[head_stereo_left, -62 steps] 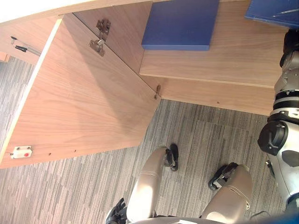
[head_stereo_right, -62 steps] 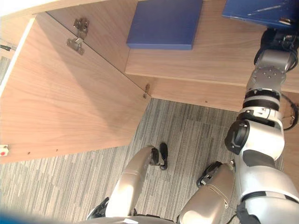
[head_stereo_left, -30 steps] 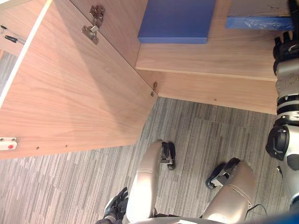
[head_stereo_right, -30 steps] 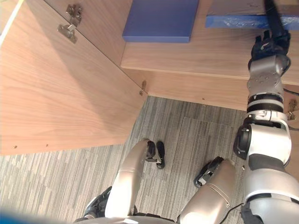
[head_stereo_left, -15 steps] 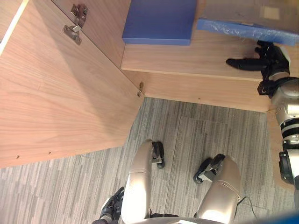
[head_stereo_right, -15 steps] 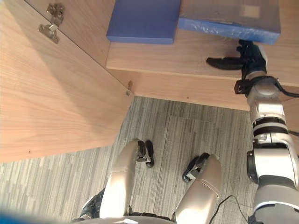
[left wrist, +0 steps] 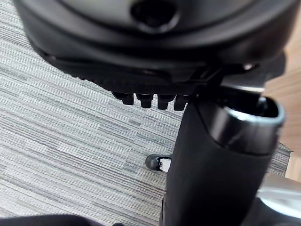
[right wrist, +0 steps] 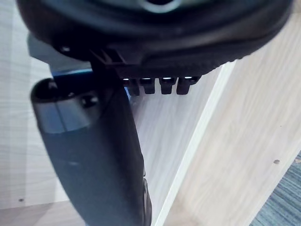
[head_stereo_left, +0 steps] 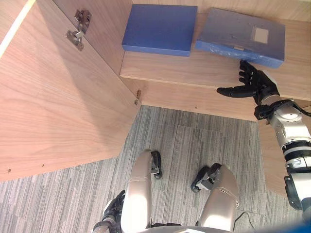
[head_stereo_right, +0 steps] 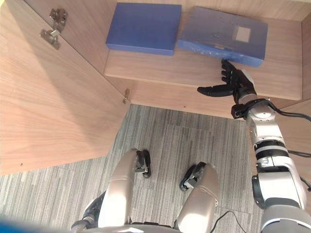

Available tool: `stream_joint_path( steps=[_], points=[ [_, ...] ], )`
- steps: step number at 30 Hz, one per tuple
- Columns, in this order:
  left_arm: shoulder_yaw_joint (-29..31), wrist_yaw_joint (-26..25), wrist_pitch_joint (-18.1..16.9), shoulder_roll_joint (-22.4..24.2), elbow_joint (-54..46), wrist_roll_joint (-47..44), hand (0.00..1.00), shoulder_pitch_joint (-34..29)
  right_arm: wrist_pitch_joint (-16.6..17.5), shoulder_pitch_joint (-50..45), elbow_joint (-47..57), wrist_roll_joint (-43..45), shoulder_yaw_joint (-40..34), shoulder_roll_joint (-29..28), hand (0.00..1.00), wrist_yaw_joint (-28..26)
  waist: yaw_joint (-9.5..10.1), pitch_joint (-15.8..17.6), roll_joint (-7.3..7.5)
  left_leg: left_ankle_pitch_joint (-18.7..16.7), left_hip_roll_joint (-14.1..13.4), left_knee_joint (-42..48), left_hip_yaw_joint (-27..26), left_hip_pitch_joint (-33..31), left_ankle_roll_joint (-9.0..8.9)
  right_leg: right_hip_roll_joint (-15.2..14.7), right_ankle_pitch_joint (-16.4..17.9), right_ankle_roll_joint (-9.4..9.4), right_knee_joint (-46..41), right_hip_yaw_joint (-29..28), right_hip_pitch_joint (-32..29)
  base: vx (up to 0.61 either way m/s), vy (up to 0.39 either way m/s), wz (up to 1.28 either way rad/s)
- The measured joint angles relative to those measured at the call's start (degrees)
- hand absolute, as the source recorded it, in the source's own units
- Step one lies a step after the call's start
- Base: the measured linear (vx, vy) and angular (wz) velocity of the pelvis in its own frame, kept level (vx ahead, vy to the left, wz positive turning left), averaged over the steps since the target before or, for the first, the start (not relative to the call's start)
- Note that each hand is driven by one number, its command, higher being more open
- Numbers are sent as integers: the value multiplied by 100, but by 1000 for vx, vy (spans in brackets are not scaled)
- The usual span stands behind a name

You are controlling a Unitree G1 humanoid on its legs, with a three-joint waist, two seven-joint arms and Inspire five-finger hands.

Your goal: Walk over to the cabinet, pick up the folder, carry it to the office cabinet, place the folder inside the office cabinet, then close the office cabinet door

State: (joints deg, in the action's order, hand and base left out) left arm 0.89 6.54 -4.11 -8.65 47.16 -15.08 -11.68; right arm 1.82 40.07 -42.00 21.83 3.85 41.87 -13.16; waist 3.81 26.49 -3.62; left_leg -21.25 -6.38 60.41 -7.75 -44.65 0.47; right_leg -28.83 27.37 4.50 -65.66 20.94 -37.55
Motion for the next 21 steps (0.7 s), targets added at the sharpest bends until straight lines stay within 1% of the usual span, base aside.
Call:
stream_joint_path(
  steps=[3,6,9,12,14,16,20,21],
  points=[
    [70,-32,-39,-2,155,0,100,28,-25,0,-85,330,-13,-105,100,60,2,-44,88,8,-24,-58,-33,0,15,37,-91,-5,127,22,1,54,29,-7],
    [176,-118,-41,30,167,4,100,40,-142,110,-111,550,-36,-104,100,131,0,-50,116,17,-42,-93,-109,0,36,35,-185,-9,217,11,-29,47,40,-9],
    [241,-183,-52,37,166,4,100,66,-302,262,-149,766,-28,-104,100,270,-3,-50,117,26,-54,-116,-144,-5,58,37,-242,-10,263,8,-58,25,29,-8],
    [288,-261,-89,58,152,5,100,80,-375,491,-160,772,-12,-104,100,417,-5,-49,118,52,-74,-127,-211,-82,107,39,-293,-30,266,-38,-197,10,9,-8],
    [342,-281,-87,92,149,6,100,80,-402,664,-179,768,37,-104,100,486,-40,-49,117,66,-79,-126,-225,-144,131,36,-315,-39,264,-44,-269,4,2,-4],
    [407,-307,-88,129,145,6,100,97,-411,917,-287,748,230,-90,100,542,-82,-49,116,76,-82,-82,-211,-232,146,31,-320,-35,218,-40,-349,4,-3,2],
    [408,-349,-94,123,122,6,100,188,-418,1260,-448,670,514,-92,100,614,-72,-34,87,78,-82,71,-169,-447,151,-55,-317,-40,50,19,-530,-7,-11,4],
    [408,-360,-109,123,81,6,100,195,-403,1403,-497,469,646,-92,100,645,-81,-21,63,79,-81,159,-128,-548,155,-82,-310,-52,-32,40,-587,-28,-14,7]
  ],
)
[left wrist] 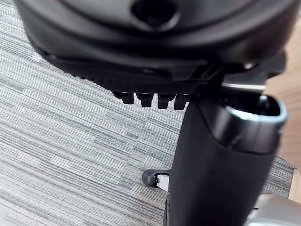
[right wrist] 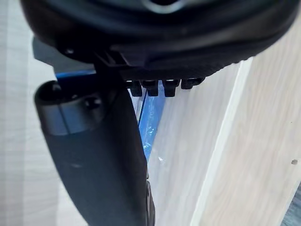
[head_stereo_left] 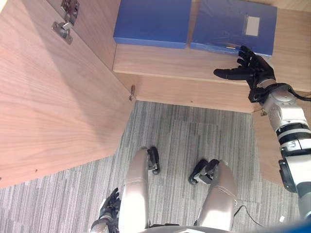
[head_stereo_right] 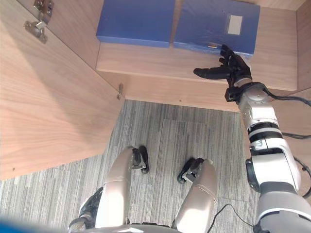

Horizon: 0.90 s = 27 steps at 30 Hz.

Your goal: Walk over to the cabinet, pick up the folder, carry it to the office cabinet, place the folder inside the office cabinet, then close the office cabinet door

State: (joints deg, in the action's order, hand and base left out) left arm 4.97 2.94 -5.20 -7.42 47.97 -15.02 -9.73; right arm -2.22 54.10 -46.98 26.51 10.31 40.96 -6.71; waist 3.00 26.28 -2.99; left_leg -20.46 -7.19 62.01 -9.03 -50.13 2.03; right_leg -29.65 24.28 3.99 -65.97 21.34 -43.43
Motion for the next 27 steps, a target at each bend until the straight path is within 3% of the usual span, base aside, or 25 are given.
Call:
stream_joint_path(
  steps=[12,15,20,27],
  points=[
    [-1,-130,-61,9,-66,-2,100,189,121,388,-155,-670,56,-2,100,364,56,49,-109,67,23,235,15,-450,40,-162,-36,-77,-280,-12,-434,-19,-4,3],
    [38,-209,-64,57,-175,-1,100,194,122,387,-71,-1270,51,-23,100,582,67,48,-116,141,-4,146,10,-428,80,-113,-92,-141,-180,23,-412,27,-28,-4],
    [208,-324,-85,180,-212,6,100,163,95,336,10,-1526,37,-193,100,730,80,69,-164,233,-57,-266,-2,58,56,60,-236,-164,301,189,107,40,-15,-7],
    [370,-355,-114,207,-233,6,100,137,121,-242,248,-2021,-86,-695,100,701,68,47,-178,590,-61,-1526,-129,1333,-45,452,-668,-100,1610,492,1333,78,-37,-9]
  ],
)
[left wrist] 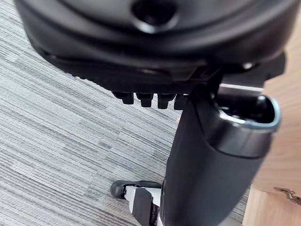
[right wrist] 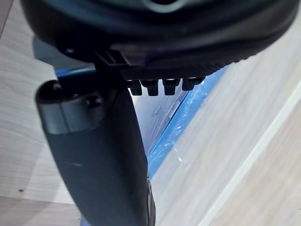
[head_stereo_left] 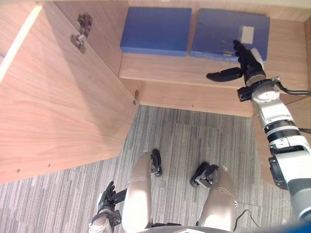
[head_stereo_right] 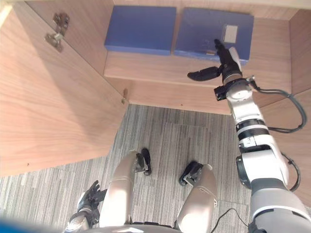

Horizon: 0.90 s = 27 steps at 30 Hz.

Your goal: Walk over to the cabinet, pick up the folder, carry it to the office cabinet, place the folder inside the office cabinet, then close the office cabinet door

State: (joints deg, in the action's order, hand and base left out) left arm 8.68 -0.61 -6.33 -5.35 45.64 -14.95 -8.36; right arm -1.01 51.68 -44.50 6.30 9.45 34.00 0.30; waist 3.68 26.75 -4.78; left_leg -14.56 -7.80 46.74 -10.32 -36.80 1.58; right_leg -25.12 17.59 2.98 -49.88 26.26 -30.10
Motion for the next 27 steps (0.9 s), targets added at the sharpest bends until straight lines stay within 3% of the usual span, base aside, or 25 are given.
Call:
stream_joint_path(
  steps=[6,11,14,17,22,26,27],
  points=[
    [283,-34,19,118,87,117,100,-70,-20,-1247,-14,286,-623,-1297,100,152,-71,-133,70,502,-99,-1449,-151,1236,-181,608,-566,22,1591,256,1169,90,-52,-17],
    [715,-101,25,170,533,444,100,-206,-8,-2731,411,264,-789,-2400,100,287,-33,-916,302,824,-421,-2492,-362,2120,-524,1345,-966,-46,2884,343,1931,149,-142,-33],
    [872,-198,65,219,835,570,100,-194,66,-3447,500,247,-928,-2636,100,421,-95,-1327,408,1239,-389,-3441,-506,2739,-661,1701,-1325,-59,3803,304,2428,141,-120,-19],
    [874,-241,92,259,884,802,100,-165,205,-4156,490,245,-1531,-2973,100,509,-127,-1738,519,1757,-253,-4521,-642,3225,-739,1955,-1671,-84,4609,271,2706,83,-69,-11],
    [842,-448,156,269,967,877,100,-67,521,-5325,104,1322,-2199,-3442,100,662,-217,-1968,554,1766,-211,-4644,-793,3756,-749,2033,-1806,-76,4978,140,3257,-1,-15,-15],
    [630,-521,154,342,965,870,100,114,496,-5471,-1475,1690,-2753,-3459,100,672,-166,-1955,515,1081,-426,-3573,-735,3713,-764,2103,-1893,-119,5023,-234,3467,-97,26,-51],
    [603,-532,151,376,977,873,100,141,454,-5357,-1916,1705,-2913,-3320,100,669,-105,-1965,461,834,-444,-3298,-323,3720,-783,2176,-2005,-128,5110,-512,3499,-142,108,-114]
  ],
)
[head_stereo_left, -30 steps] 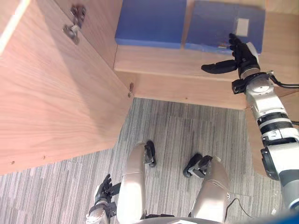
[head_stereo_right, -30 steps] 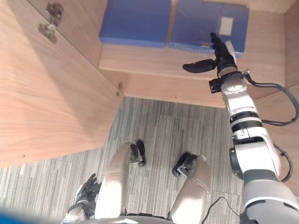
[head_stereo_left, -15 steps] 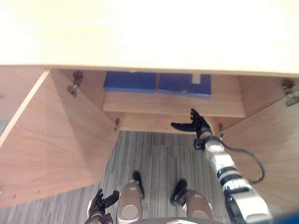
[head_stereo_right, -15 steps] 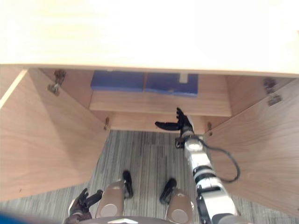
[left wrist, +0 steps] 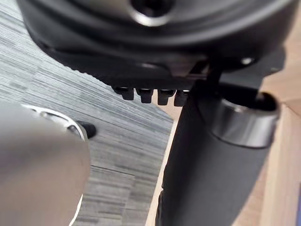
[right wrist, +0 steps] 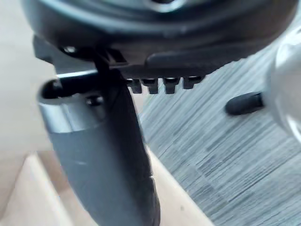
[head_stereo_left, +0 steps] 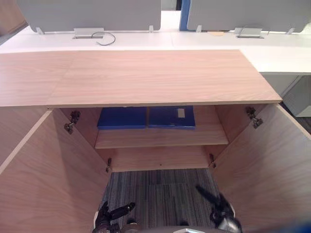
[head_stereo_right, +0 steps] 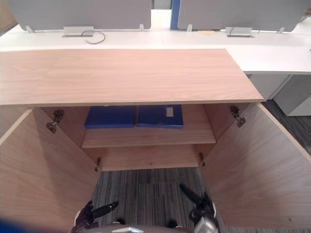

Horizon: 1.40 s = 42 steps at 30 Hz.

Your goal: Walk over to the cabinet, pick up the folder, carry it to the office cabinet, place the folder inside the office cabinet, then close the office cabinet door

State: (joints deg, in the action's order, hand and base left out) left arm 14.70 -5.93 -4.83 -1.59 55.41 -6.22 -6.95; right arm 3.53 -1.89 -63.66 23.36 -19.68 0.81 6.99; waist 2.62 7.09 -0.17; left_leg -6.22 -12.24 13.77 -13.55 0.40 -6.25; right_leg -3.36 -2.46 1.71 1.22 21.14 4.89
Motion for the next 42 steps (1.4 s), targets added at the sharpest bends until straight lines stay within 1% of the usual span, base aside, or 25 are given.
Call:
stream_joint_path(
  steps=[1,3,5,7,10,11,12,15,16,17,18,19,20,21,22,23,24,25,26,29,31,34,37,39,42],
  points=[
    [-61,-7,0,93,30,-4,100,-3,-13,35,-256,-23,-279,117,100,37,6,-32,-93,-271,16,88,392,56,-104,74,-92,37,80,-249,-3,-151,135,-111],
    [-245,9,6,91,174,16,100,93,-80,-45,-394,-45,-760,108,100,123,-51,-80,-98,-375,100,107,280,120,-63,39,-218,80,216,-496,4,-170,165,-78],
    [-299,8,22,38,228,66,100,123,-149,-156,-418,117,-1073,23,100,254,-62,-134,-5,-393,236,-19,175,211,-54,3,-354,112,298,-846,-109,-124,131,-81],
    [-295,14,38,-9,329,70,100,128,-174,-276,-411,647,-1460,-123,100,307,-113,-155,44,-391,395,-181,71,317,1,-16,-475,150,383,-1242,-251,-69,113,-86],
    [-130,34,56,25,508,53,100,178,-174,-441,-324,1319,-1859,-185,100,303,-152,-168,13,-383,445,-345,-339,556,41,-40,-613,129,368,-1581,-321,-10,73,-80],
    [30,65,59,87,569,53,100,169,-156,-516,-253,1804,-1969,-184,100,309,-165,-193,-17,-363,455,-427,-548,665,68,-34,-637,143,321,-1761,-385,48,77,-81],
    [155,93,79,142,612,46,100,171,-112,-555,-173,2234,-1962,-181,100,321,-209,-208,-50,-340,474,-485,-714,746,113,-31,-650,160,266,-1903,-443,48,75,-73],
    [470,132,155,206,624,-8,100,151,-57,-554,281,2637,-1680,-227,100,468,-296,-198,-49,-355,462,-511,-1077,889,150,10,-586,130,-50,-2110,-666,17,48,-56],
    [544,130,156,217,617,-22,100,144,-47,-547,497,2623,-1632,-270,100,507,-292,-196,-68,-352,437,-510,-1186,920,179,2,-428,75,-236,-2027,-761,-29,28,-61],
    [657,130,155,258,592,-40,100,142,-38,-534,867,2624,-1619,-335,100,569,-269,-173,-88,-352,418,-521,-1365,946,195,-214,-161,-83,-663,-1382,-922,-31,49,-76],
    [710,106,149,273,541,-95,100,108,37,-491,1455,2566,-1472,-371,100,674,-256,-152,-63,-382,419,-534,-1606,1083,238,-765,234,-173,-1555,-234,-1146,-14,58,-76],
    [710,95,143,259,534,-96,100,94,89,-480,1673,2464,-1383,-378,100,753,-258,-158,-58,-400,428,-527,-1687,1141,236,-997,354,-205,-1917,138,-1201,36,31,-69],
    [708,84,143,240,537,-95,100,59,217,-479,2065,2237,-1233,-387,100,883,-283,-196,-10,-462,425,-441,-1745,1216,195,-1380,688,-216,-2567,625,-1209,88,-64,-34],
    [691,89,141,216,533,-85,100,55,284,-477,2324,2105,-1212,-385,100,934,-284,-216,33,-535,400,-339,-1757,1249,120,-1570,951,-187,-2949,823,-1210,120,-175,-23],
    [689,87,145,177,520,-86,100,57,426,-461,2540,1922,-1221,-356,100,964,-290,-254,168,-657,363,-142,-1731,1251,24,-1657,1201,-44,-3173,903,-1222,111,-197,-9],
    [680,86,155,201,526,-90,100,61,463,-443,2593,1863,-1257,-290,100,965,-290,-267,130,-707,330,-75,-1699,1251,13,-1577,1231,-29,-3175,907,-1207,108,-219,-11],
    [669,92,157,243,546,-102,100,39,486,-371,2638,1686,-1332,-138,100,965,-255,-354,-11,-676,265,-203,-1619,1242,70,-1365,1209,-51,-2970,911,-1185,78,-145,-21],
    [613,102,153,263,552,-101,100,13,470,-279,2627,1461,-1348,-35,100,979,-240,-368,-75,-618,288,-370,-1468,1223,158,-1201,1147,-72,-2771,889,-1191,53,-148,-38],
    [528,122,155,244,553,-102,100,10,455,-176,2622,1172,-1338,19,100,974,-236,-378,-94,-481,326,-590,-1219,1176,275,-994,1037,-143,-2514,850,-1216,5,-80,-39],
    [355,154,169,165,552,-112,100,36,403,-17,2529,746,-1335,-1,100,975,-261,-370,-63,-182,298,-833,-1009,1172,340,-675,849,-263,-2109,779,-1207,5,-78,-35],
    [228,158,181,139,555,-207,100,35,336,-4,2424,454,-1281,-12,100,962,-300,-350,-56,20,283,-835,-926,1197,347,-500,610,-296,-1657,725,-1008,29,-57,-23],
    [115,148,181,127,537,-203,100,17,178,-11,2370,177,-1221,-12,100,954,-307,-342,-107,142,293,-852,-916,1267,341,-364,354,-280,-1170,713,-742,19,-4,-8],
    [-117,162,182,137,348,-203,100,-79,87,-5,2408,-336,-804,26,100,852,-308,-344,-154,157,294,-935,-845,1266,321,-227,96,-279,-727,717,-609,-11,13,0],
    [-227,177,177,123,203,-199,100,-138,-35,71,2473,-652,-544,39,100,748,-292,-337,-145,178,310,-1062,-722,1257,288,-133,-115,-282,-384,730,-532,-56,2,4],
    [-236,234,178,67,194,-198,100,-138,-79,247,2526,-813,-325,175,100,661,-288,-305,-107,177,352,-1198,-628,1255,286,-43,-417,-256,133,730,-373,-106,12,7]
  ],
)
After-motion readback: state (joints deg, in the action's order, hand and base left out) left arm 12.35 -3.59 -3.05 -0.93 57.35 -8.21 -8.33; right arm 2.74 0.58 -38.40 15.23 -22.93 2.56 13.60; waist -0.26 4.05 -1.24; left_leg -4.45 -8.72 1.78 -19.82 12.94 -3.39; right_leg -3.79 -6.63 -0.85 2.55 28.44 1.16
